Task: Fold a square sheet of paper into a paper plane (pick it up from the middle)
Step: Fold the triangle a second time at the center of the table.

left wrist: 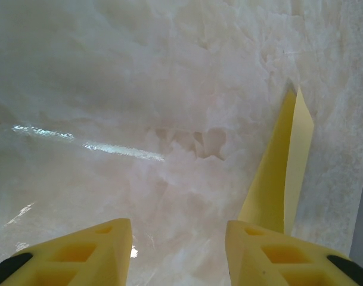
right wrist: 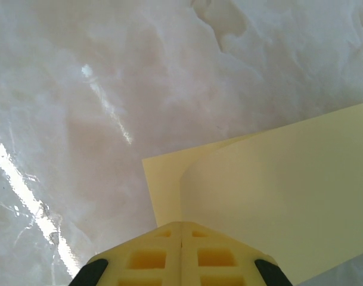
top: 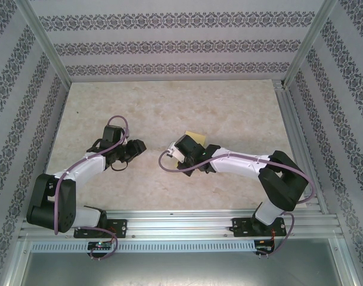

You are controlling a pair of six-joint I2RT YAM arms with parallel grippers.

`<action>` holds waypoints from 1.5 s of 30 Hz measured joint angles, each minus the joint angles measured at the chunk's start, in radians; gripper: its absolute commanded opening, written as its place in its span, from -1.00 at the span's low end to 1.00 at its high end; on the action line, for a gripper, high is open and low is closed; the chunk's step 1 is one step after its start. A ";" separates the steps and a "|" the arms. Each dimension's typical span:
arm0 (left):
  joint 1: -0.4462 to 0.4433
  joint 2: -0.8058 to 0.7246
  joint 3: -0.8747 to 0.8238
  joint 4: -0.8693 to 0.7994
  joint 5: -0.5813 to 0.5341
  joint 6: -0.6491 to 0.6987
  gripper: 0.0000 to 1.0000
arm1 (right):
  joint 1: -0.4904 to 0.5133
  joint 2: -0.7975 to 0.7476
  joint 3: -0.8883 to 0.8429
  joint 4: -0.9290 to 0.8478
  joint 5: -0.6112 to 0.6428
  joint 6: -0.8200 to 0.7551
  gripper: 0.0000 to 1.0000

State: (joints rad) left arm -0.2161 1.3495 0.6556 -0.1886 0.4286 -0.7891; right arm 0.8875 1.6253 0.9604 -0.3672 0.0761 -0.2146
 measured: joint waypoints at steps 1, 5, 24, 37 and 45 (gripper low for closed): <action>0.000 0.000 0.002 0.000 0.004 0.000 -0.06 | 0.003 -0.006 -0.013 0.018 -0.002 0.014 -1.00; 0.000 0.000 0.010 0.002 0.024 -0.001 -0.02 | 0.016 -0.030 -0.066 0.065 -0.003 0.067 -1.00; -0.205 0.262 0.233 0.101 0.117 -0.051 0.03 | -0.161 -0.078 -0.311 0.456 -0.262 0.476 -1.00; -0.307 0.413 0.317 0.115 0.117 -0.087 -0.10 | -0.223 -0.118 -0.386 0.563 -0.375 0.536 -0.99; -0.355 0.479 0.340 0.146 0.132 -0.122 -0.11 | -0.247 -0.122 -0.399 0.585 -0.385 0.550 -0.92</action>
State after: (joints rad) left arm -0.5713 1.8286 0.9958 -0.0429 0.5606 -0.9112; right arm 0.6403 1.5028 0.5610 0.2180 -0.3092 0.3351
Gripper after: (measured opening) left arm 0.443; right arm 0.044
